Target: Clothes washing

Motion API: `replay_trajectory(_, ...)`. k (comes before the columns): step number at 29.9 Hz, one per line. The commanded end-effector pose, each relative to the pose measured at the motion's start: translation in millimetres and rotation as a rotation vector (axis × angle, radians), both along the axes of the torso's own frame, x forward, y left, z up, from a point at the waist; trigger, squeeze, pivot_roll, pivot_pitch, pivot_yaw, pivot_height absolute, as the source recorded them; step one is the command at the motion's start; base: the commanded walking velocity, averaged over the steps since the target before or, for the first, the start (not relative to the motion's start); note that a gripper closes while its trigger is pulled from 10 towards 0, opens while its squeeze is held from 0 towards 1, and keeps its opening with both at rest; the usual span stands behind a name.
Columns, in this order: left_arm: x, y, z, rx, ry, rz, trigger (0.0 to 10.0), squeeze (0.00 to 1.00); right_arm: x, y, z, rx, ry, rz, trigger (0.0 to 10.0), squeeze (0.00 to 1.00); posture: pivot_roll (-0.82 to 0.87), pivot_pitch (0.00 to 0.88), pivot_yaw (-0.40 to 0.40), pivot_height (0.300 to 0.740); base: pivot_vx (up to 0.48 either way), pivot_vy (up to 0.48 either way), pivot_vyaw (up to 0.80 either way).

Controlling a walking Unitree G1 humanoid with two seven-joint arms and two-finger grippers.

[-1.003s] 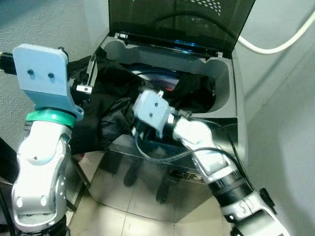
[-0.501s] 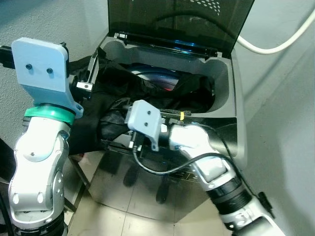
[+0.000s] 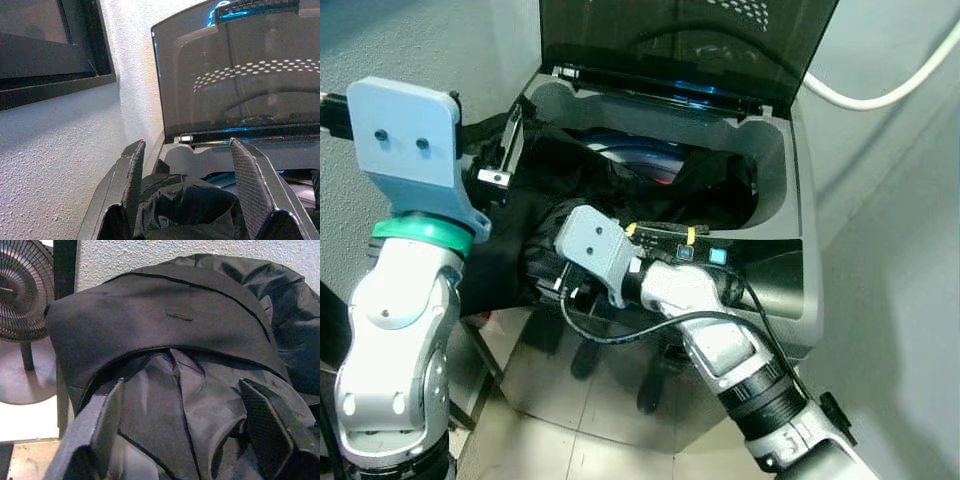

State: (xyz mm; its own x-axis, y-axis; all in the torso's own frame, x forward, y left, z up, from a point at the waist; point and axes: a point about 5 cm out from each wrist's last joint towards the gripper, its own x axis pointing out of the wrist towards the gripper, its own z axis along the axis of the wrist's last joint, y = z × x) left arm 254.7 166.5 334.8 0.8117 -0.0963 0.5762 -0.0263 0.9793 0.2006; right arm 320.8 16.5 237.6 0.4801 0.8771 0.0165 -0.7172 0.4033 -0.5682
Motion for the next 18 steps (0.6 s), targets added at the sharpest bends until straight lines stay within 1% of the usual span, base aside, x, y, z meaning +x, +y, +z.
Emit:
replay_trajectory(1, -1.6, -1.7, -2.7, 0.012, 0.011, -0.011, 10.0, 0.0, 0.9, 0.0, -5.2, -0.023, 0.014, -0.009, 0.0, 0.0, 0.18, 0.165, -0.038, 0.74, 0.0, 0.0, 0.0)
replay_trajectory(8, -0.5, -0.6, -4.2, 0.008, 0.017, -0.011, 10.0, 0.0, 3.1, -0.6, -4.4, -0.024, -0.007, -0.024, 0.0, 0.0, 0.18, 0.164, -0.037, 0.74, 0.0, 0.0, 0.0)
replay_trajectory(18, 0.5, -0.1, -4.7, 0.005, 0.018, -0.01, 10.0, 0.0, 2.0, -0.8, -3.8, -0.021, -0.007, -0.009, 0.0, 0.0, 0.18, 0.158, -0.038, 0.74, 0.0, 0.0, 0.0)
